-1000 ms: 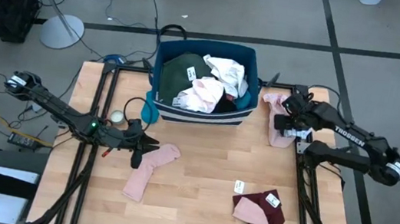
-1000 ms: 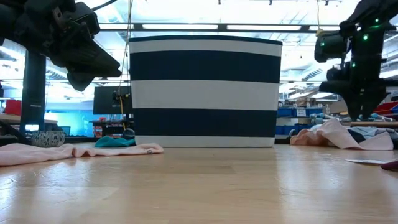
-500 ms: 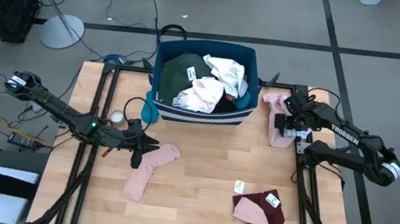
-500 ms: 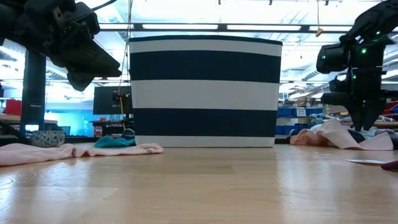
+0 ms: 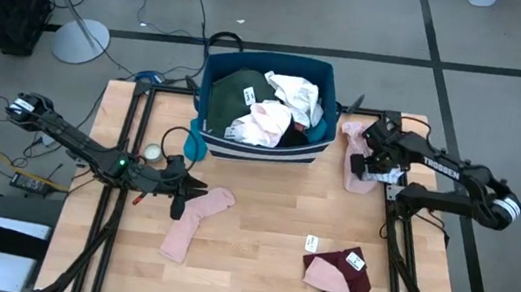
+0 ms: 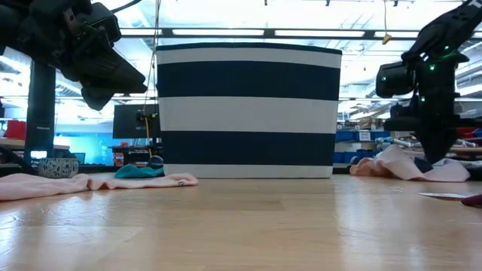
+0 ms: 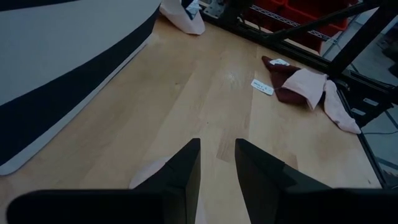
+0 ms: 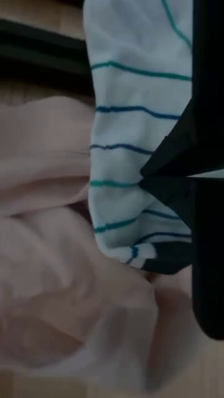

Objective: Sort clothes
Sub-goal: Put the white sock into the blue laundry bin

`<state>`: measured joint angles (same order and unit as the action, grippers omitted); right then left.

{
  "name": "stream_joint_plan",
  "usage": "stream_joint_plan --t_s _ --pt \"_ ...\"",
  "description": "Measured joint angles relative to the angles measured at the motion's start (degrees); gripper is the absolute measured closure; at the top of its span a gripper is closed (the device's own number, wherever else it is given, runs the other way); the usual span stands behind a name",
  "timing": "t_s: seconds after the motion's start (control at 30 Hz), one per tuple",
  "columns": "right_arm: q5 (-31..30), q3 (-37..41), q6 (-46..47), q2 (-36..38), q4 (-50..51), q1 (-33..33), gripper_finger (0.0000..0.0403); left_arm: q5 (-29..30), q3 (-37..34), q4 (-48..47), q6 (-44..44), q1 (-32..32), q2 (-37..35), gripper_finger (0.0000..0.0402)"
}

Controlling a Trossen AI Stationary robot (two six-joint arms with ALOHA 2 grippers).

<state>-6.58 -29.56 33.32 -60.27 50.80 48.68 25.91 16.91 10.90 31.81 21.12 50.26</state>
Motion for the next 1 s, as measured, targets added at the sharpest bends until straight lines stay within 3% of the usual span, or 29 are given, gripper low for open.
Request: stream_joint_plan --t_s 0.27,0.63,0.83,1.0 --pt "3.64 -0.07 -0.02 3.57 -1.31 -0.20 0.0388 0.00 0.00 0.00 -0.01 0.00 0.00 0.0296" --pt "5.87 -0.39 -0.59 7.83 -3.40 -0.21 0.0329 0.00 0.01 -0.01 -0.02 0.00 0.00 0.0296" --pt "0.42 -0.39 -0.55 7.80 -3.42 -0.21 0.0312 0.00 0.00 -0.01 -0.02 0.00 0.00 0.0296" --pt "-0.29 -0.44 -0.55 6.95 -3.96 -0.21 0.0297 0.00 0.00 -0.01 -0.02 0.00 0.00 0.0296"
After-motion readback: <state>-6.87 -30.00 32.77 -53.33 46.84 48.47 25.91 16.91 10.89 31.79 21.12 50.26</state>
